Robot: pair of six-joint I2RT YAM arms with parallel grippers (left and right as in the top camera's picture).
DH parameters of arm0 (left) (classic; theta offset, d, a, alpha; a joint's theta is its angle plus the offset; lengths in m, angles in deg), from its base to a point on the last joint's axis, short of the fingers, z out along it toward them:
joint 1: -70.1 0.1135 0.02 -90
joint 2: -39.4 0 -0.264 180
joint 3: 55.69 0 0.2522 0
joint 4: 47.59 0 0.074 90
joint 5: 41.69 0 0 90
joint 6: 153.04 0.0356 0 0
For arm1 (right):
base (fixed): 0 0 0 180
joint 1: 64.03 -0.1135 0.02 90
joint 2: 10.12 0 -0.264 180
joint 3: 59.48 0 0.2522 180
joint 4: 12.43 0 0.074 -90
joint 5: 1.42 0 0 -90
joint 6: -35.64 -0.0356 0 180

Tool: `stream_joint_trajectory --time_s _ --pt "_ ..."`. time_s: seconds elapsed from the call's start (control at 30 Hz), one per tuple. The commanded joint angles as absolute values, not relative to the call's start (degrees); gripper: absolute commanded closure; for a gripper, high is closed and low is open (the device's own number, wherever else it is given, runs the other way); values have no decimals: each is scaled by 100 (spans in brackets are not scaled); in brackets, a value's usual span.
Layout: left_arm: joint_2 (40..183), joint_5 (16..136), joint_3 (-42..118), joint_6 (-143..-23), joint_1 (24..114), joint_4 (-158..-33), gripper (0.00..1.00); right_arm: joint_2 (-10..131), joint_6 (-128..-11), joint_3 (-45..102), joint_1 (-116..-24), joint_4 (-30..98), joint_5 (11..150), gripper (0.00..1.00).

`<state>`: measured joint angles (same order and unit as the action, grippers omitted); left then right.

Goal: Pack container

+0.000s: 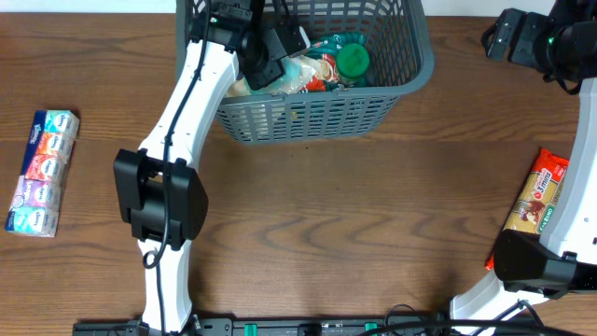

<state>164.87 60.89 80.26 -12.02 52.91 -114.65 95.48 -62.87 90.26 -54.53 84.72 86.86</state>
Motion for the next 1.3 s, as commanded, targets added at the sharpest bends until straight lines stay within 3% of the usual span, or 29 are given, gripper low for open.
stream_joint_trajectory --time_s 0.0,0.23,0.43,0.6,0.8,1.0,1.27 --pt "16409 6178 8094 -1300 5302 -11482 1 9597 -6244 9000 -5510 8479 8662 1" --pt "15615 5704 8100 -1916 5304 -11460 1 9597 -6248 9002 -5510 8146 8686 1" --pt "14439 4692 8100 -3866 5581 -11727 2 9583 -7052 9415 -5453 7779 9333 1" --pt "13639 4697 8098 -5241 6338 -12695 1 9433 -7839 10154 -4942 8568 9779 1" --pt "13163 4716 8098 -6397 7559 -13596 1 9081 -7782 10362 -3884 9867 9777 1" --pt "13152 5615 7989 -6509 8543 -13736 1 8309 -7465 9011 -3145 9867 9418 1" --pt "13152 5684 7621 -6504 8895 -13672 1 7317 -7170 5505 -2754 9206 9447 1"
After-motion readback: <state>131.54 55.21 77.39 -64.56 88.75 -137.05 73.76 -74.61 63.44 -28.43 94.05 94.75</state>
